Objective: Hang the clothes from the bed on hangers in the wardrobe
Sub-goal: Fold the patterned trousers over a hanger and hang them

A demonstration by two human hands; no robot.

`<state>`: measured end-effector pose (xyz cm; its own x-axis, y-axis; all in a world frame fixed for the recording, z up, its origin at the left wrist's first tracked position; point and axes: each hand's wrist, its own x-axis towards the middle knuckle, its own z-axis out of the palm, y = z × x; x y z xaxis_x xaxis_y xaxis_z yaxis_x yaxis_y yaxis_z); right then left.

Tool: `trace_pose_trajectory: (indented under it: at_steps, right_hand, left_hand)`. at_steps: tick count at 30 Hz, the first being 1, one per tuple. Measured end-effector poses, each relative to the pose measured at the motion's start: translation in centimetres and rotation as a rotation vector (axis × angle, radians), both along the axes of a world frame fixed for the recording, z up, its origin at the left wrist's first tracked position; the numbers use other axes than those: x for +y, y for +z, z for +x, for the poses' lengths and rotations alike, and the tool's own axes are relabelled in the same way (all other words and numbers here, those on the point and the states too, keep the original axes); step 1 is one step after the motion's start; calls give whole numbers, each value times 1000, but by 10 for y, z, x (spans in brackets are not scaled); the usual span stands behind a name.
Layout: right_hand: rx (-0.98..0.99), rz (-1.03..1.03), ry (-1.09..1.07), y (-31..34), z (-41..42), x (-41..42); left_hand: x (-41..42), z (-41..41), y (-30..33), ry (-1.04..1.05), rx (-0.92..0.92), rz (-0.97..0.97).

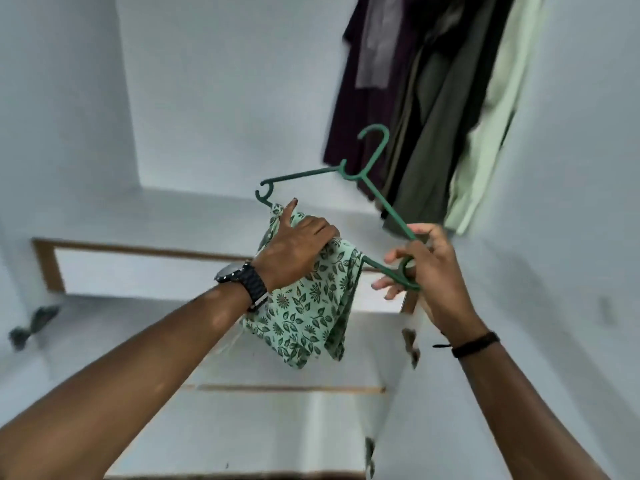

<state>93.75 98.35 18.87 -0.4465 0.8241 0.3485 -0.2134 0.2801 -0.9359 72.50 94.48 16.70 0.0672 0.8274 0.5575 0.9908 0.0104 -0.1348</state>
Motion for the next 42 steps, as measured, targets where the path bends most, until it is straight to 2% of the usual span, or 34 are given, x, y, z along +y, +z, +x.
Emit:
trace_pose_trajectory:
  at_steps: [5,8,11,14,16,23,32,34,37,42]
  right_hand:
    - [169,78,-90,124,-4,26]
    - [135,279,-212,176,-18,56]
    - [98,507,-388,211,-33,93]
    - [118,628,-495,247,-48,129]
    - [132,667,-533,272,-61,152]
    - [146,834,-618,355,-124,223]
    - [117,1069,-823,425,-192,300]
    - [111,1106,-878,440,-202,314]
    - [143,1147,-956,461,-211,332]
    - [168,1174,-1062,497,-215,359]
  left_hand:
    - [48,-6,135,-84,124,128]
    - [83,-20,189,-152,122,204]
    - [118,-36,232,-225,78,200]
    - [155,-47,267,-256,64,204]
    - [181,-57,288,-253,69,221]
    - [267,-102,341,-247,-18,458]
    - [362,-160,399,-390,-31,640]
    - [379,-165,412,-459,-78,633]
    - [400,-169,429,-624,-265,602]
    - [431,-168,452,-649,-393,528]
